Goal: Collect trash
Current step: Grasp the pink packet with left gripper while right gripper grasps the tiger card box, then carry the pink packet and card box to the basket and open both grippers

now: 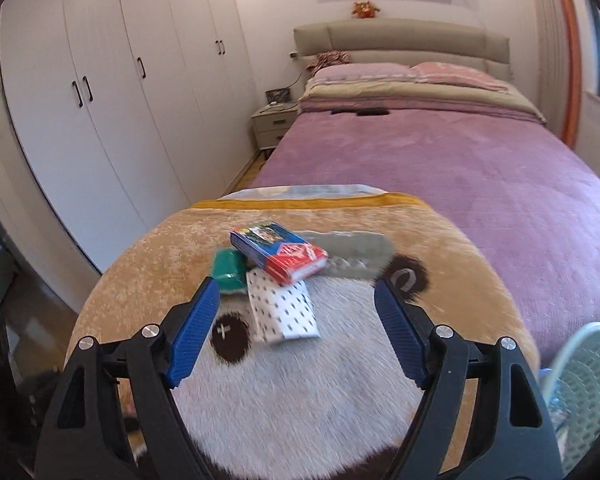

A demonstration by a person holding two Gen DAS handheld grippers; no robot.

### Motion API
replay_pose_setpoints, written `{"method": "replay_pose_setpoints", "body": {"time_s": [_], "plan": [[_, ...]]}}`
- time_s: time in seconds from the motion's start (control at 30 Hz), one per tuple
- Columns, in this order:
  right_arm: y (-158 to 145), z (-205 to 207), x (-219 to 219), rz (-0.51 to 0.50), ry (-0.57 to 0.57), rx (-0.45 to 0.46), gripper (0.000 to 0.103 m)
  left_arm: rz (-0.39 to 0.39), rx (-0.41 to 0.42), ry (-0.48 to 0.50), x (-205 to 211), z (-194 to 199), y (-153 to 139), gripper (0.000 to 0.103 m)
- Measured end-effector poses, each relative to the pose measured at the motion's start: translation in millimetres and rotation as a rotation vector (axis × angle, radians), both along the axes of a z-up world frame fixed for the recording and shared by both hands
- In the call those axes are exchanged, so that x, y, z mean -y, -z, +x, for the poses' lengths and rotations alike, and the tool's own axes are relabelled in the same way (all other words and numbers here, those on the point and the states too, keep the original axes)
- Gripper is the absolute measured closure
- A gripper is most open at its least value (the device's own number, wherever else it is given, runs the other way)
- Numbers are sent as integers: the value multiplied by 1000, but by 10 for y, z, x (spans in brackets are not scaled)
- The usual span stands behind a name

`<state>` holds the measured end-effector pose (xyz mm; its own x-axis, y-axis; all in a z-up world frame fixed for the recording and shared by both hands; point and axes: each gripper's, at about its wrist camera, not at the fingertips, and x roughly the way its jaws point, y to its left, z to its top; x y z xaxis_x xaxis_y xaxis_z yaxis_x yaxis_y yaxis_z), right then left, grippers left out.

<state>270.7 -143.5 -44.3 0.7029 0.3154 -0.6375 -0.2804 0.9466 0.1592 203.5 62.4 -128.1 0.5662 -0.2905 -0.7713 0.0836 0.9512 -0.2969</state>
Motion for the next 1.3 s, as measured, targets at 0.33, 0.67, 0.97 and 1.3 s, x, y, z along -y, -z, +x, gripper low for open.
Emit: {"method": "replay_pose_setpoints", "body": {"time_s": [0.33, 0.67, 0.97, 1.3], "plan": [[341, 603, -387, -91, -63, -71, 27, 110, -11, 46, 137, 95, 208, 47], [625, 1135, -481, -49, -121, -198, 27, 139, 56, 53, 134, 383, 131, 62], [685, 1258, -585, -60, -153, -193, 28, 125, 72, 50, 140, 597, 106, 62], [633, 952, -522, -51, -160, -157, 38, 118, 73, 48, 148, 619, 102, 62]]}}
